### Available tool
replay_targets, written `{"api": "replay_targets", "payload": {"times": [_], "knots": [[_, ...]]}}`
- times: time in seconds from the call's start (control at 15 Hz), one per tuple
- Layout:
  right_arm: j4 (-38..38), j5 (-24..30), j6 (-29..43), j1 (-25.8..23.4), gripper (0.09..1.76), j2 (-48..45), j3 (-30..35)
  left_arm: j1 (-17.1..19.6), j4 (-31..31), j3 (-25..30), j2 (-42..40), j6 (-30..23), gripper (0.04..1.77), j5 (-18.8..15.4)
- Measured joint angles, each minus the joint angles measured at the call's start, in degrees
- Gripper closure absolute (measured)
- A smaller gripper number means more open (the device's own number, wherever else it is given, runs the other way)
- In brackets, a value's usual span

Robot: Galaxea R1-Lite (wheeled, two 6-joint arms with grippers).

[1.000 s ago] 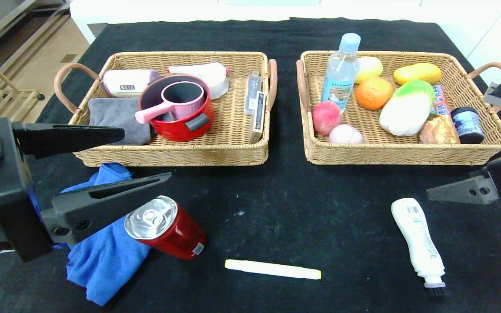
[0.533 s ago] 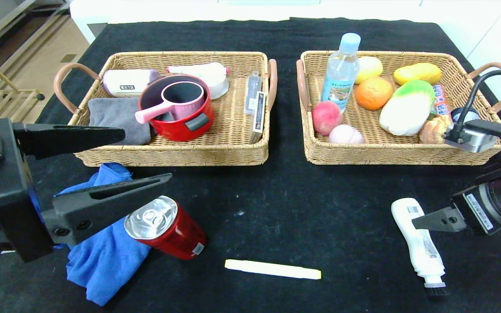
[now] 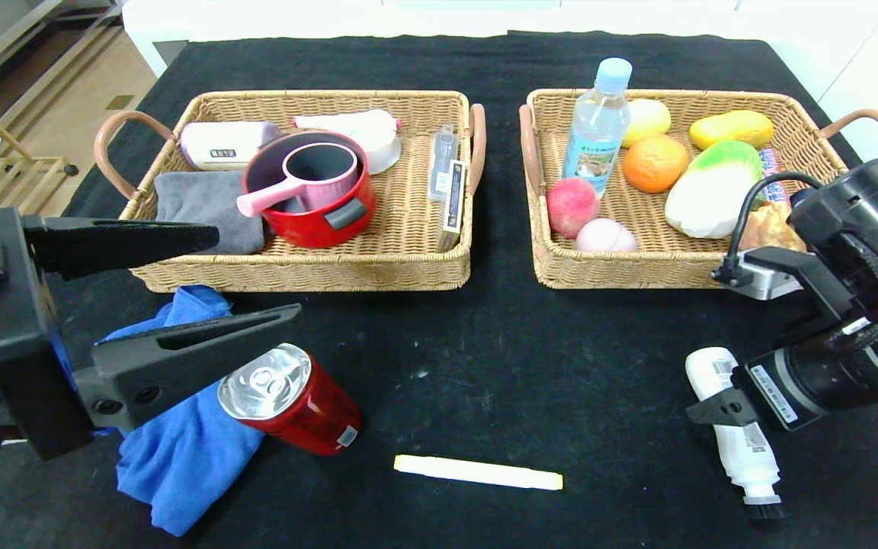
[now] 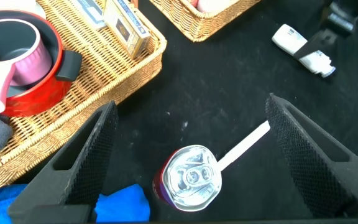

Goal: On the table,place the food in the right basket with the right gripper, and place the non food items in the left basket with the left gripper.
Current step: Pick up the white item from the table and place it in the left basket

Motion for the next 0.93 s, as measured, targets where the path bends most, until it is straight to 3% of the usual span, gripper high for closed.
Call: {"api": "replay_targets", "payload": {"times": [0.67, 0.93], "knots": [[-0.1, -1.7, 2.7, 0.2, 0.14, 3.8, -0.2, 0.0, 0.0, 0.0, 0.0, 0.0, 0.09, 0.0], [-0.1, -1.6, 2.8, 0.3, 0.80, 3.9, -0.3, 0.0, 0.0, 0.0, 0.0, 0.0, 0.09, 0.0]]}}
